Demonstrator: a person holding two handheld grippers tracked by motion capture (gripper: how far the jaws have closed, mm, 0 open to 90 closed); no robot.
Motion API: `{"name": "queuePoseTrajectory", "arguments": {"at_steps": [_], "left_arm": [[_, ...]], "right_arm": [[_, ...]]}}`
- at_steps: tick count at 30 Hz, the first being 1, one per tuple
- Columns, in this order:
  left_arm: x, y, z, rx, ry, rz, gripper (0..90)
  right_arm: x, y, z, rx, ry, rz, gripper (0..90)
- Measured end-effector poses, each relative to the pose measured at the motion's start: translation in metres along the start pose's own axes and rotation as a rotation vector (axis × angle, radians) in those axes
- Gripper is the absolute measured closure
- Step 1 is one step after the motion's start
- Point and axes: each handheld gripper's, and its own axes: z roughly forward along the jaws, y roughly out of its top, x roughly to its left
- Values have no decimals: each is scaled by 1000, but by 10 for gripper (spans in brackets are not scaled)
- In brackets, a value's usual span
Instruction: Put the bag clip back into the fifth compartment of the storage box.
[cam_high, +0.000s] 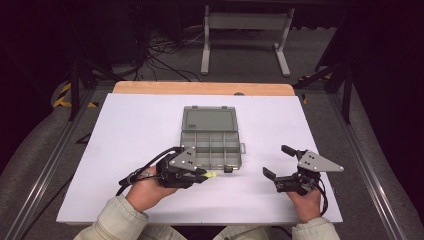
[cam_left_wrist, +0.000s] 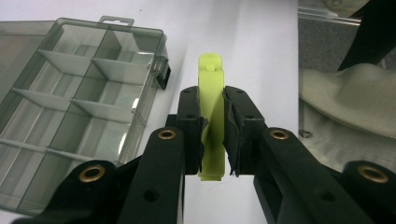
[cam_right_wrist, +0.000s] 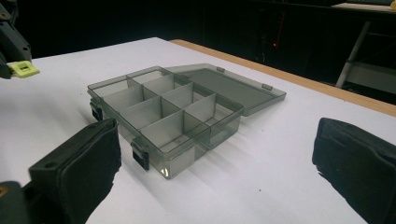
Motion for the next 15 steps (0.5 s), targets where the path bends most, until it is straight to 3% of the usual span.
{"name": "queuePoseTrajectory", "arguments": {"at_steps": [7,15], "left_arm": [[7,-4,-8,-28,39,-34,779],[18,-11,-10,-42,103,-126,779]], "right_arm": [[0,0,0,0,-1,0,17],[0,0,0,-1,0,0,17]]}}
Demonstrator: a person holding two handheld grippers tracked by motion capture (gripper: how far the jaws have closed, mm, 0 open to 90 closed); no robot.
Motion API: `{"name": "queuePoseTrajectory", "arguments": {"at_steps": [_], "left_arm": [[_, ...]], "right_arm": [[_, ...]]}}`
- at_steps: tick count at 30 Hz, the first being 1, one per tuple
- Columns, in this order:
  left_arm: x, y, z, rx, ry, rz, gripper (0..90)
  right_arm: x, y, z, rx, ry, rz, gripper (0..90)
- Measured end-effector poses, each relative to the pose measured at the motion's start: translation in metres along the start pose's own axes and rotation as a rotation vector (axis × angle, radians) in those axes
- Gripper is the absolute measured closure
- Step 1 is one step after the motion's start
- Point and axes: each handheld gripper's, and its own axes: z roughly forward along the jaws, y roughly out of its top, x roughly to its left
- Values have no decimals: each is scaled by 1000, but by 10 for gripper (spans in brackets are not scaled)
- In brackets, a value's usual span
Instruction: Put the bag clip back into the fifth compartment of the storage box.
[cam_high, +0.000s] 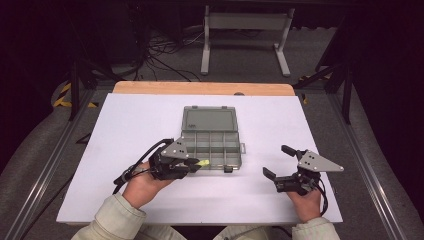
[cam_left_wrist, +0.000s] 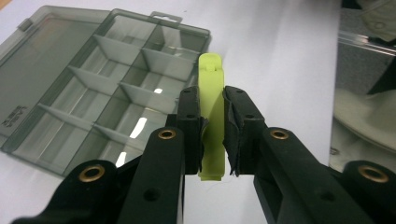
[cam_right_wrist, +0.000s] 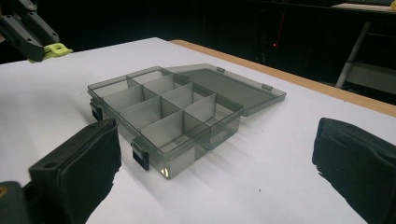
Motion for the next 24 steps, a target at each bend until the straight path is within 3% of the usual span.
{"name": "queuePoseTrajectory", "arguments": {"at_steps": [8,14,24], "left_arm": [[7,-4,-3,-24,49,-93,779],[12,-5,-3,-34,100,-137,779],[18,-9,-1,-39,148,-217,779]], "right_arm": [[0,0,0,2,2,0,17],[0,0,0,0,2,0,17],[0,0,0,0,2,-2,17]]}}
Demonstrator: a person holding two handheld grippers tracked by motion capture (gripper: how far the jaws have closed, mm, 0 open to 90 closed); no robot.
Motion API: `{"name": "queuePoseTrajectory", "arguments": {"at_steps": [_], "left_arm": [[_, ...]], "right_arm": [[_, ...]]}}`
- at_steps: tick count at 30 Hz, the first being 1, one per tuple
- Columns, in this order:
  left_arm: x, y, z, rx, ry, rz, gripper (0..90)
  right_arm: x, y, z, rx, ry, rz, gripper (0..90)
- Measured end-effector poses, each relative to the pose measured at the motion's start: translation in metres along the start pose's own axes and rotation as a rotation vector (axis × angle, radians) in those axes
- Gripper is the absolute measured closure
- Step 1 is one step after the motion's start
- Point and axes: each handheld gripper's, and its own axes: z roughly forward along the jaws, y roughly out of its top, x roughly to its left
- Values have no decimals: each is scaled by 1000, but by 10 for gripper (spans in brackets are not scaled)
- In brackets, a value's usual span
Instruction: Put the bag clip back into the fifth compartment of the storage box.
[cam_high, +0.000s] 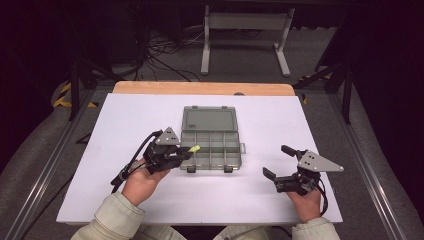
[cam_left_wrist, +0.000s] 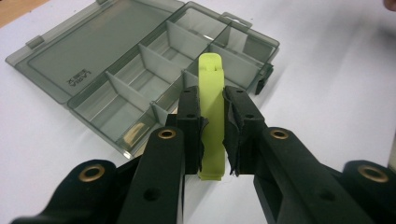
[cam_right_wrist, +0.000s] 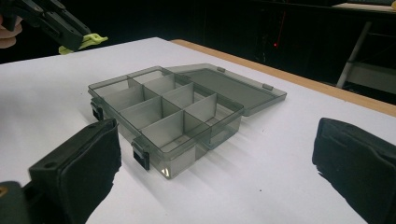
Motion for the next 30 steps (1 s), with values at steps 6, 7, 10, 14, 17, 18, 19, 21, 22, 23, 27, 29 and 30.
{"name": "queuePoseTrajectory", "arguments": {"at_steps": [6,7,10,14,17,18,19,21,22,23,27,29,30], "left_arm": [[5,-2,3,9,34,-65,779],[5,-2,5,12,39,-81,778],[7,-3,7,26,56,-104,778],[8,-4,9,27,77,-119,778],[9,-4,9,29,93,-129,778],[9,-4,9,30,94,-132,778],[10,-4,10,32,102,-138,778],[12,-5,11,44,111,-148,777],[12,-5,11,44,111,-148,776],[13,-5,11,45,119,-158,776],[16,-6,15,60,141,-177,776],[18,-6,17,66,152,-181,777],[18,-6,18,69,147,-184,776]], "right_arm": [[0,0,0,0,0,1,17],[0,0,0,1,2,1,17],[0,0,0,0,2,1,17],[0,0,0,0,2,2,17],[0,0,0,0,3,2,17],[0,0,0,0,3,2,17],[0,0,0,1,3,2,17],[0,0,0,0,3,3,17],[0,0,0,0,3,3,17],[0,0,0,1,4,3,17],[0,0,1,4,3,1,17],[0,0,1,6,3,3,16],[0,0,1,6,4,3,17]]}}
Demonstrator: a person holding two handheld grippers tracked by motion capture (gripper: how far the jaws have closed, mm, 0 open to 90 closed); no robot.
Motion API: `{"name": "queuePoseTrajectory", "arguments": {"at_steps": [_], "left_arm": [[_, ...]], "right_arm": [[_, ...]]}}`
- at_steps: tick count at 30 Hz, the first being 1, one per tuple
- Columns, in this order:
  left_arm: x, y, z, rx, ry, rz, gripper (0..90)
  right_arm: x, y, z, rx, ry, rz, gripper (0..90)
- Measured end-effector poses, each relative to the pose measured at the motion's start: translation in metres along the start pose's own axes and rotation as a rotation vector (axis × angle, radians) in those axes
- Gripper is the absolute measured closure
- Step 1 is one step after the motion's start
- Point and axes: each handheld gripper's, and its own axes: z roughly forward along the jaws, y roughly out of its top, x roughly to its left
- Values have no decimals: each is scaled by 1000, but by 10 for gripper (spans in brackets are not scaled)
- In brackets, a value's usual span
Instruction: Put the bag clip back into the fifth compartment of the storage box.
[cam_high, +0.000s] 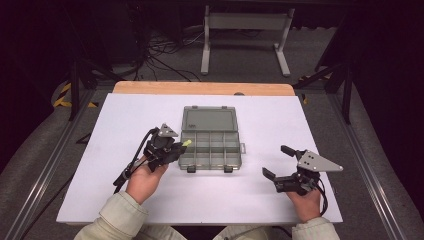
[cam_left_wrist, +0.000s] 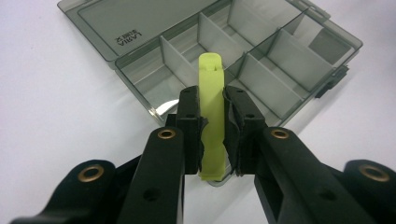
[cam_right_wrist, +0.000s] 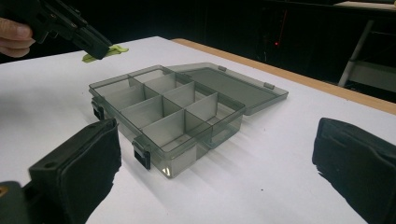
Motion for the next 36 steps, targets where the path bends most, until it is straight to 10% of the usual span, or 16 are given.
{"name": "queuePoseTrajectory", "arguments": {"at_steps": [36], "left_arm": [[4,-7,28,56,-44,-70,773]], "right_arm": [[0,0,0,1,0,-4,17]]}}
